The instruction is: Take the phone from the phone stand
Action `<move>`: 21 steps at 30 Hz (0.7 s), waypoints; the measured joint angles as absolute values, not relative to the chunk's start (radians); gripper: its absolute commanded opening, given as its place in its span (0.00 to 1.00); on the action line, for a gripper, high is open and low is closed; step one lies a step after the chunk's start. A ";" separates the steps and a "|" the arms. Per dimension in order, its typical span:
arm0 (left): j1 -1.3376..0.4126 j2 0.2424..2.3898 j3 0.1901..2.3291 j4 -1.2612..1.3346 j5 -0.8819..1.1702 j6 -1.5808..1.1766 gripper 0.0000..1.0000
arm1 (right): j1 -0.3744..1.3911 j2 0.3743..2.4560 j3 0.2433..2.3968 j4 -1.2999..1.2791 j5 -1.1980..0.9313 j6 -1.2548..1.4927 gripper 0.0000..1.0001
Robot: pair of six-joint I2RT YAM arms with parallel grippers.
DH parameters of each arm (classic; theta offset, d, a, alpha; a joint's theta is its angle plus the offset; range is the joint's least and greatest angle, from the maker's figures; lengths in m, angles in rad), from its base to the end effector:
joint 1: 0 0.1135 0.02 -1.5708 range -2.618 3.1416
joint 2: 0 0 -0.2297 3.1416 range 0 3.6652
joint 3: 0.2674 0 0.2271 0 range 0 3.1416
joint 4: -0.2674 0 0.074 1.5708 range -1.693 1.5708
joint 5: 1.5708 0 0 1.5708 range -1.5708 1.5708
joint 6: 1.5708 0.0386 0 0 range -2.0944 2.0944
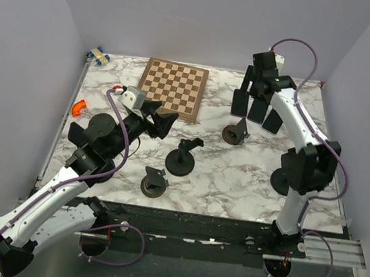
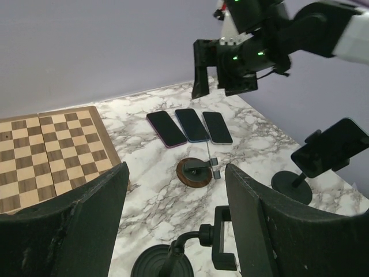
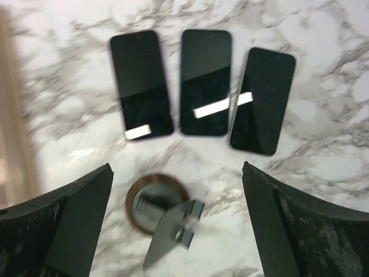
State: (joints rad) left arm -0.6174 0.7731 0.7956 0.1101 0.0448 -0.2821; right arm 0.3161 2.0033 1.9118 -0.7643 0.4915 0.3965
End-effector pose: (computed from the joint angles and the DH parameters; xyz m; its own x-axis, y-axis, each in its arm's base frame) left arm 0.1497 -0.1084 0.3537 -0.0675 -0.2931 -0.9537 0.6203 0.7364 -0.2702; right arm 0.3960 0.1104 0.2802 -0.6543 0.1442 -0.7424 0.2956 0.9523 -0.0755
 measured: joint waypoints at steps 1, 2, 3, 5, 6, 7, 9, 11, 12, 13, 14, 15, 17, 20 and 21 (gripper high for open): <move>-0.617 0.774 0.796 0.110 0.046 -0.283 0.76 | 0.322 1.943 1.869 -0.761 0.454 0.404 1.00; -0.617 0.773 0.796 0.110 0.047 -0.284 0.76 | 0.325 1.875 1.817 -0.749 0.414 0.411 1.00; -0.617 0.773 0.796 0.110 0.050 -0.285 0.76 | 0.326 1.804 1.758 -0.739 0.383 0.419 1.00; -0.617 0.773 0.796 0.110 0.055 -0.286 0.76 | 0.325 1.651 1.633 -0.707 0.336 0.431 1.00; -0.617 0.774 0.796 0.110 0.059 -0.289 0.76 | 0.324 1.569 1.569 -0.696 0.320 0.440 1.00; -0.617 0.775 0.796 0.110 0.064 -0.291 0.76 | 0.323 1.484 1.510 -0.688 0.310 0.449 1.00; -0.617 0.775 0.796 0.110 0.071 -0.297 0.76 | 0.321 1.326 1.415 -0.669 0.307 0.464 1.00; -0.617 0.776 0.796 0.110 0.084 -0.303 0.76 | 0.321 1.175 1.337 -0.648 0.322 0.481 1.00; -0.617 0.777 0.796 0.111 0.088 -0.305 0.76 | 0.321 1.101 1.302 -0.640 0.338 0.490 1.00; -0.617 0.778 0.796 0.111 0.091 -0.308 0.76 | 0.321 1.034 1.271 -0.636 0.357 0.497 0.99; -0.617 0.778 0.796 0.111 0.095 -0.309 0.76 | 0.321 0.972 1.246 -0.636 0.380 0.506 0.98; -0.617 0.779 0.796 0.111 0.098 -0.312 0.76 | 0.321 0.917 1.225 -0.637 0.405 0.514 0.98; -0.617 0.780 0.796 0.111 0.102 -0.316 0.76 | 0.321 0.825 1.197 -0.637 0.460 0.523 0.97; -0.617 0.779 0.796 0.111 0.107 -0.321 0.76 | 0.320 0.754 1.180 -0.653 0.556 0.531 0.95; -0.617 0.779 0.796 0.111 0.109 -0.322 0.76 | 0.319 0.752 1.180 -0.667 0.590 0.540 0.95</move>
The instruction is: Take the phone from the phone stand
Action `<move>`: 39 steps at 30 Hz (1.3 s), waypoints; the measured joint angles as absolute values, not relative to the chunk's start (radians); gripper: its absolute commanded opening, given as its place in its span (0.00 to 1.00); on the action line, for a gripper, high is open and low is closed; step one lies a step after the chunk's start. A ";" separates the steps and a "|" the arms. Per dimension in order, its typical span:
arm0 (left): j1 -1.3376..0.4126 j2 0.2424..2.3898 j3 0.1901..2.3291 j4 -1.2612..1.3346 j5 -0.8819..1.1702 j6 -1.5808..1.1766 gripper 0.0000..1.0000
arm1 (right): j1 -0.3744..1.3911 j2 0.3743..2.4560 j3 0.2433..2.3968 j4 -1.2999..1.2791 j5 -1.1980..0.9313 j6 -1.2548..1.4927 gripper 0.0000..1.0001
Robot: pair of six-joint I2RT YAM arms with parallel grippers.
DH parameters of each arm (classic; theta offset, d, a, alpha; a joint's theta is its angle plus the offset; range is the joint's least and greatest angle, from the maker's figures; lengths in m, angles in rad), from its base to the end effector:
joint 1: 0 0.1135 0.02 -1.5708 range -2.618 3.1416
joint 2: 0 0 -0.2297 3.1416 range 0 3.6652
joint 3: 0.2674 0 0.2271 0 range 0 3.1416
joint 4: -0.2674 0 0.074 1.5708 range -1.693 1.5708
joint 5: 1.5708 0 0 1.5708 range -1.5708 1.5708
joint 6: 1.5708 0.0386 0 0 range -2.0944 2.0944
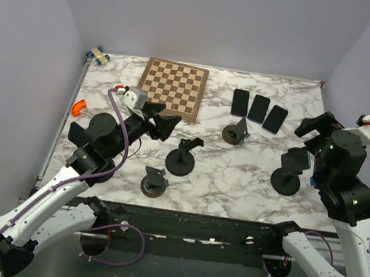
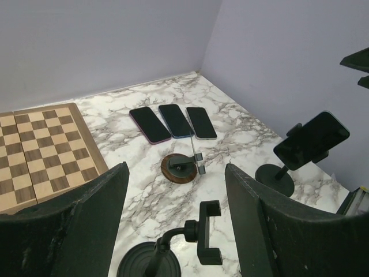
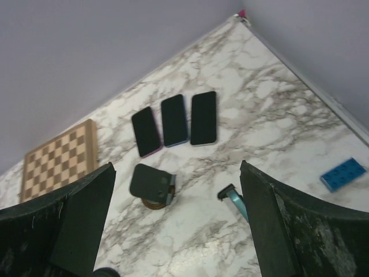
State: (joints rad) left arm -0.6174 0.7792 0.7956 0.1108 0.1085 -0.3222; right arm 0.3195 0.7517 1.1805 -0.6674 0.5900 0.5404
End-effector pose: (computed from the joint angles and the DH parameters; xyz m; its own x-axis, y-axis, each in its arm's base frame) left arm 0.1493 -0.1111 0.3528 -0.1119 -0.3066 -0.9452 0.6617 0.6866 -0.3011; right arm 0.1297 0.0203 0.3909 -0.0626 0.4296 -0.9009 0.3318 0.8603 0.3872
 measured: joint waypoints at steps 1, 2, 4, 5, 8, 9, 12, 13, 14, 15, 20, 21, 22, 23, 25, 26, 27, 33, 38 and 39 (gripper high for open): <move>-0.617 0.779 0.796 0.111 0.109 -0.322 0.76 | 0.319 0.755 1.181 -0.687 0.622 0.553 0.94; -0.617 0.779 0.796 0.111 0.109 -0.322 0.76 | 0.319 0.765 1.180 -0.713 0.649 0.568 0.94; -0.617 0.780 0.796 0.111 0.109 -0.322 0.76 | 0.319 0.802 1.180 -0.764 0.684 0.597 0.94; -0.617 0.780 0.796 0.111 0.109 -0.322 0.76 | 0.319 0.825 1.180 -0.788 0.692 0.614 0.94; -0.617 0.785 0.796 0.111 0.110 -0.323 0.76 | 0.319 0.905 1.183 -0.878 0.697 0.680 0.94; -0.617 0.786 0.796 0.111 0.110 -0.323 0.76 | 0.319 0.932 1.183 -0.904 0.696 0.696 0.94; -0.617 0.790 0.796 0.111 0.110 -0.323 0.76 | 0.319 0.974 1.182 -0.967 0.694 0.728 0.93; -0.617 0.791 0.796 0.111 0.110 -0.323 0.76 | 0.319 0.973 1.183 -0.982 0.694 0.736 0.92; -0.617 0.792 0.796 0.111 0.110 -0.323 0.76 | 0.319 0.966 1.183 -0.997 0.695 0.743 0.91; -0.617 0.793 0.796 0.111 0.110 -0.323 0.76 | 0.319 0.958 1.187 -1.015 0.695 0.751 0.89; -0.617 0.797 0.796 0.111 0.115 -0.326 0.76 | 0.319 0.946 1.198 -1.074 0.699 0.771 0.80; -0.617 0.798 0.796 0.112 0.116 -0.327 0.76 | 0.319 0.948 1.198 -1.083 0.699 0.772 0.78; -0.617 0.798 0.796 0.112 0.118 -0.327 0.76 | 0.319 0.949 1.197 -1.094 0.699 0.775 0.77; -0.617 0.798 0.796 0.111 0.118 -0.327 0.76 | 0.319 0.949 1.196 -1.103 0.698 0.778 0.75; -0.617 0.799 0.796 0.112 0.121 -0.329 0.76 | 0.319 0.943 1.193 -1.110 0.698 0.780 0.72; -0.617 0.800 0.796 0.111 0.122 -0.330 0.76 | 0.319 0.938 1.190 -1.113 0.698 0.779 0.71; -0.617 0.800 0.796 0.111 0.124 -0.331 0.76 | 0.319 0.933 1.187 -1.114 0.696 0.777 0.71; -0.617 0.805 0.796 0.112 0.130 -0.337 0.76 | 0.319 0.913 1.177 -1.116 0.678 0.754 0.51; -0.617 0.808 0.796 0.112 0.133 -0.340 0.76 | 0.319 0.916 1.177 -1.114 0.643 0.713 0.28; -0.617 0.808 0.796 0.112 0.133 -0.341 0.76 | 0.319 0.916 1.177 -1.113 0.635 0.700 0.22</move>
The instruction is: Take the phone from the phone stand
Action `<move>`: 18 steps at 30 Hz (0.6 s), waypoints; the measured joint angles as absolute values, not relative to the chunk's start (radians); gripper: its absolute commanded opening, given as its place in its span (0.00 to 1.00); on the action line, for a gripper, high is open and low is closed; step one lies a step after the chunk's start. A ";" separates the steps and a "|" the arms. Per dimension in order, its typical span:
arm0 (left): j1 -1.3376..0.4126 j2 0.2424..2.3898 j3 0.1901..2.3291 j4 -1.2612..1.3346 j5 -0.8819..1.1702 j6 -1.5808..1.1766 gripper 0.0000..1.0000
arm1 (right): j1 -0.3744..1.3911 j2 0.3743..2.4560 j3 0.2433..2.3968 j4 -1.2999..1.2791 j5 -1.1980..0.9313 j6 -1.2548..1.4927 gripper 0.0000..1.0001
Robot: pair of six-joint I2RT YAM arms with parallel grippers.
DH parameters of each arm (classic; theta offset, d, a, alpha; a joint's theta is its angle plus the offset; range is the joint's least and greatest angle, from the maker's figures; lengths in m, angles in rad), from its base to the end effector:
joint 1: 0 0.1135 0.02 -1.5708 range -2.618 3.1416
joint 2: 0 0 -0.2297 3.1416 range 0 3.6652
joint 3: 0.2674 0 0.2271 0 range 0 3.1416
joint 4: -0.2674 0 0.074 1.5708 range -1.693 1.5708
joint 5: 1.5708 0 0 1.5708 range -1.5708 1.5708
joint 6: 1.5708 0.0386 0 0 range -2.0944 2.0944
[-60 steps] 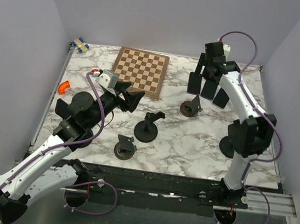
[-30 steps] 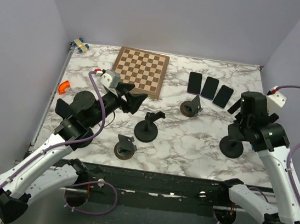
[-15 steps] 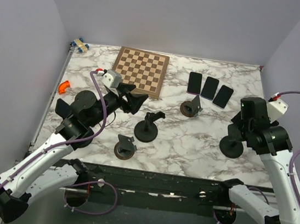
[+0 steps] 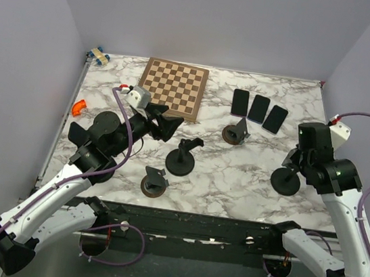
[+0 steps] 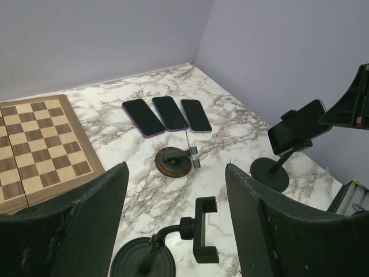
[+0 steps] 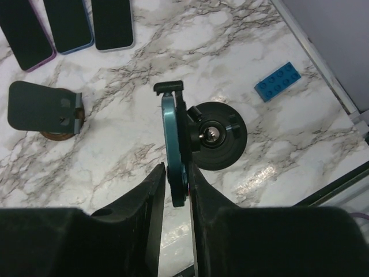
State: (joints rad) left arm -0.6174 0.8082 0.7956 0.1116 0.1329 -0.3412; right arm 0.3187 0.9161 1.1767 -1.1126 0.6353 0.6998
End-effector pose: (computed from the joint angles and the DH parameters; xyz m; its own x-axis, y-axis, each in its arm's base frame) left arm 0.1542 -0.1158 0.3479 -0.1520 -0.2988 -0.9421 0.6690 0.6705 -0.3206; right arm 0.1453 0.0238 0.3310 -0.4702 0.3908 -0.7914 0.5513 0.8302 0.0825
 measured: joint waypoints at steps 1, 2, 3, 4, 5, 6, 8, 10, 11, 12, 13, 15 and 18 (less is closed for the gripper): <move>-0.617 0.808 0.796 0.112 0.134 -0.341 0.76 | 0.319 0.916 1.177 -1.109 0.625 0.687 0.17; -0.617 0.808 0.796 0.112 0.134 -0.342 0.76 | 0.319 0.916 1.177 -1.105 0.614 0.671 0.12; -0.617 0.809 0.796 0.112 0.136 -0.342 0.76 | 0.319 0.916 1.177 -1.099 0.601 0.655 0.10; -0.617 0.809 0.796 0.112 0.137 -0.342 0.76 | 0.319 0.916 1.177 -1.093 0.588 0.635 0.07; -0.617 0.810 0.796 0.112 0.139 -0.343 0.76 | 0.319 0.916 1.177 -1.087 0.570 0.614 0.04; -0.617 0.811 0.796 0.112 0.141 -0.344 0.76 | 0.318 0.917 1.177 -1.082 0.550 0.588 0.01; -0.617 0.814 0.796 0.112 0.146 -0.345 0.76 | 0.316 0.924 1.177 -1.061 0.505 0.540 0.01; -0.617 0.816 0.796 0.112 0.150 -0.346 0.76 | 0.313 0.933 1.177 -1.034 0.446 0.491 0.01; -0.617 0.817 0.796 0.113 0.151 -0.347 0.76 | 0.312 0.938 1.177 -1.018 0.403 0.465 0.01; -0.617 0.818 0.796 0.114 0.152 -0.348 0.76 | 0.312 0.942 1.177 -1.002 0.360 0.440 0.01; -0.617 0.818 0.796 0.114 0.152 -0.348 0.76 | 0.312 0.943 1.177 -0.993 0.320 0.419 0.01; -0.617 0.819 0.796 0.115 0.154 -0.349 0.76 | 0.310 0.956 1.177 -0.965 0.198 0.370 0.01; -0.617 0.820 0.796 0.116 0.156 -0.349 0.76 | 0.310 0.970 1.177 -0.930 0.044 0.316 0.01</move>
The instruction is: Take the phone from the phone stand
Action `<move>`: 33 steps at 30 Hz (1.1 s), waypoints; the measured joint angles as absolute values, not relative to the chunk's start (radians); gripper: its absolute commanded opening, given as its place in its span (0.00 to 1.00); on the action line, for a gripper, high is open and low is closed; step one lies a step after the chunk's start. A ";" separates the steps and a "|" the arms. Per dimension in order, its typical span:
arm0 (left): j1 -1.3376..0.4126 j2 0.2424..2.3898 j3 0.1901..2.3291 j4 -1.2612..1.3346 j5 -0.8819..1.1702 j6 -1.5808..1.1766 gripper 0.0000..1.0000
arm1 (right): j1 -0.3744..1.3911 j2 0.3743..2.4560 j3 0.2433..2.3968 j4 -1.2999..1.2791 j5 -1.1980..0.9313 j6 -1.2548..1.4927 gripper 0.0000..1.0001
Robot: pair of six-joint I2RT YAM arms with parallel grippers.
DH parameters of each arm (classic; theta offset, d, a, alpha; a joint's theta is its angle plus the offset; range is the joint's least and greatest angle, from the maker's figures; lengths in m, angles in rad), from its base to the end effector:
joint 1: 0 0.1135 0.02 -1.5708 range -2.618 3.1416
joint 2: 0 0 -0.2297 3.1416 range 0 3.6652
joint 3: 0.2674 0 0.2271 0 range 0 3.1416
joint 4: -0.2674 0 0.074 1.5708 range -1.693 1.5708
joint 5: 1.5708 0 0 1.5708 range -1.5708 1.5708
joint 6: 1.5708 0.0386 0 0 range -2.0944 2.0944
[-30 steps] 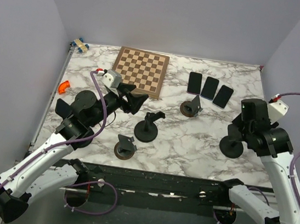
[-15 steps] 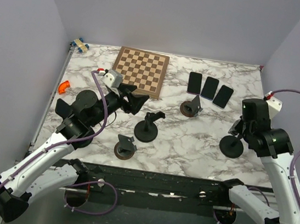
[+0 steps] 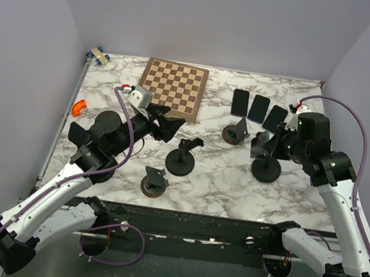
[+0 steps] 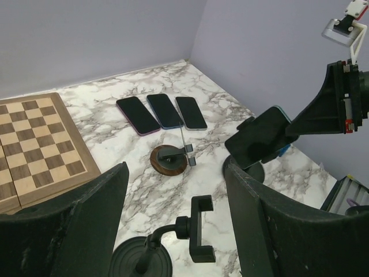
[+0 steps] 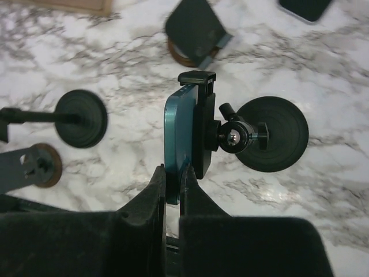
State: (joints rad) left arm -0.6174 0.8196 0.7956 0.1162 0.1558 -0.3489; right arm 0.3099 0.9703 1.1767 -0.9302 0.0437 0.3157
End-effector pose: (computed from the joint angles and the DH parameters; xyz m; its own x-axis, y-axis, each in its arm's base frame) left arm 0.1558 -0.1179 0.3464 -0.1680 -0.2949 -0.9406 0.6815 0.6547 -0.3270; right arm 0.1687 0.0523 0.3321 -0.6844 0.1065 -0.7212 -0.0642 0.9766 0.2051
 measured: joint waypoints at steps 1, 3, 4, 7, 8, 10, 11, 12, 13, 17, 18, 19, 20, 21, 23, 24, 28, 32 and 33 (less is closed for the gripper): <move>-0.617 0.820 0.796 0.117 0.157 -0.349 0.76 | 0.310 0.975 1.177 -0.920 -0.010 0.302 0.01; -0.617 0.821 0.796 0.118 0.162 -0.349 0.76 | 0.310 0.989 1.181 -0.905 -0.118 0.276 0.01; -0.617 0.822 0.796 0.118 0.164 -0.349 0.76 | 0.310 0.998 1.182 -0.902 -0.169 0.267 0.01; -0.617 0.827 0.796 0.118 0.170 -0.349 0.76 | 0.315 1.026 1.187 -0.894 -0.325 0.242 0.01; -0.617 0.829 0.796 0.118 0.172 -0.349 0.76 | 0.321 1.029 1.188 -0.896 -0.351 0.235 0.01; -0.617 0.833 0.796 0.119 0.177 -0.350 0.76 | 0.324 1.034 1.188 -0.906 -0.413 0.220 0.01; -0.617 0.834 0.796 0.120 0.180 -0.352 0.76 | 0.324 1.035 1.188 -0.908 -0.437 0.215 0.01; -0.617 0.837 0.796 0.123 0.186 -0.352 0.76 | 0.323 1.036 1.188 -0.909 -0.455 0.212 0.05; -0.617 0.840 0.796 0.127 0.194 -0.353 0.77 | 0.323 1.037 1.188 -0.910 -0.467 0.210 0.10; -0.617 0.871 0.801 0.136 0.250 -0.353 0.76 | 0.326 1.038 1.188 -0.916 -0.484 0.209 0.36; -0.617 0.880 0.806 0.135 0.265 -0.353 0.76 | 0.326 1.038 1.188 -0.918 -0.488 0.216 0.42; -0.617 0.904 0.818 0.139 0.299 -0.355 0.76 | 0.326 1.037 1.187 -0.921 -0.493 0.228 0.50; -0.617 0.916 0.825 0.140 0.317 -0.356 0.75 | 0.326 1.036 1.188 -0.923 -0.495 0.238 0.54; -0.617 0.937 0.837 0.141 0.344 -0.360 0.73 | 0.328 1.033 1.187 -0.926 -0.496 0.248 0.59; -0.622 0.979 0.864 0.142 0.399 -0.364 0.72 | 0.330 1.021 1.187 -0.927 -0.487 0.269 0.64; -0.627 1.005 0.880 0.141 0.422 -0.365 0.72 | 0.330 1.013 1.187 -0.928 -0.479 0.278 0.65; -0.662 1.067 0.926 0.129 0.482 -0.361 0.71 | 0.330 0.969 1.168 -0.926 -0.452 0.331 0.65; -0.715 1.105 0.961 0.101 0.509 -0.334 0.71 | 0.330 0.918 1.121 -0.925 -0.451 0.376 0.65; -0.729 1.113 0.971 0.087 0.512 -0.321 0.71 | 0.330 0.908 1.111 -0.926 -0.451 0.384 0.66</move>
State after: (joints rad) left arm -0.7292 1.1126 0.9710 0.0872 0.5117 -0.3214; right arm 0.3302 0.9077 1.1110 -0.9260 -0.4507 0.3840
